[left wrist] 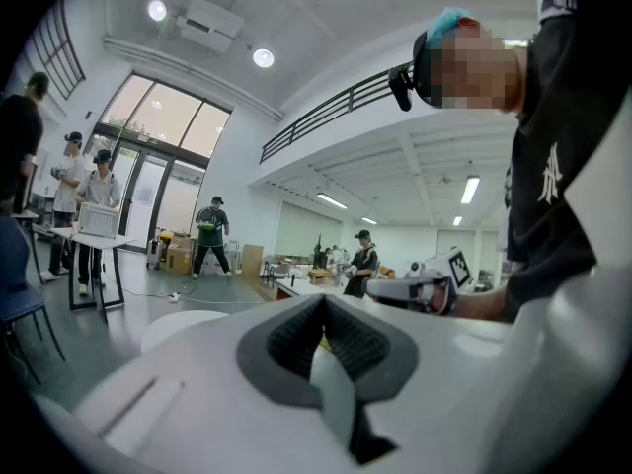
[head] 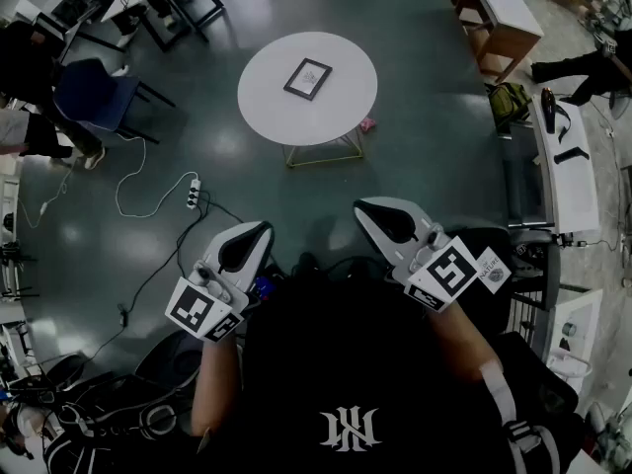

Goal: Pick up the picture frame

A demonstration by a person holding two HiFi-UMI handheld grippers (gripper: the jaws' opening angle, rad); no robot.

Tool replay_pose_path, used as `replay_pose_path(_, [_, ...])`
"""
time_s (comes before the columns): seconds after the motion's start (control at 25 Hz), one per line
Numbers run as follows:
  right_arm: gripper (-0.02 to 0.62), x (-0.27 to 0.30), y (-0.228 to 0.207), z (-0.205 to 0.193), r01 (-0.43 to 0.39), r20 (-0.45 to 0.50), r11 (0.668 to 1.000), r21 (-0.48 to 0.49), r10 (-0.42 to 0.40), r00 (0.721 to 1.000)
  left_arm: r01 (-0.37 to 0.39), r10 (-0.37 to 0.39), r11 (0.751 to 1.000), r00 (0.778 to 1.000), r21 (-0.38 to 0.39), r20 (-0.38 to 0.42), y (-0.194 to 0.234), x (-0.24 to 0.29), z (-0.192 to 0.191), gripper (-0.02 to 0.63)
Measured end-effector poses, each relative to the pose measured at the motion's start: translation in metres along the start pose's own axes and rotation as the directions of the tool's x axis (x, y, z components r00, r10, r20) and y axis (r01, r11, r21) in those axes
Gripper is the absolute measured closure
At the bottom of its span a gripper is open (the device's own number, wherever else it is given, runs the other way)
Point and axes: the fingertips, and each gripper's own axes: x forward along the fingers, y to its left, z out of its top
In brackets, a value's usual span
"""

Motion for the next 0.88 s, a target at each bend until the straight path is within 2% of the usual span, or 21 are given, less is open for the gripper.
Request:
replay_pose_path(0.2, [0.601, -0.008, -0.005, -0.003, -0.009, -0.017, 1.000, -0.023, 0.009, 1.000, 0.014, -0.015, 1.000, 1.000, -0.018, -0.014, -0.015, 0.012, -0.007, 0.604])
replay_pose_path(0.36, [0.600, -0.016, -0.007, -0.007, -0.026, 0.011, 0.999, 0.018, 0.026, 1.000, 0.022, -0.024, 0.999, 0.999, -0.048, -0.037, -0.027, 0.019, -0.019, 0.604])
replay_pose_path(0.6, [0.601, -0.026, -0.009, -0.004, -0.038, 0.037, 0.999, 0.029, 0.037, 0.999, 0.005, -0.004, 0.996, 1.000, -0.094, 0.017, -0.034, 0.027, -0.016, 0.604])
replay_pose_path(0.88, [0.601, -0.021, -0.012, -0.003, -0.045, -0.007, 0.999, 0.006, 0.045, 0.999, -0.030, 0.031, 0.997, 0.999, -0.077, 0.012, -0.034, 0.042, -0.014, 0.604])
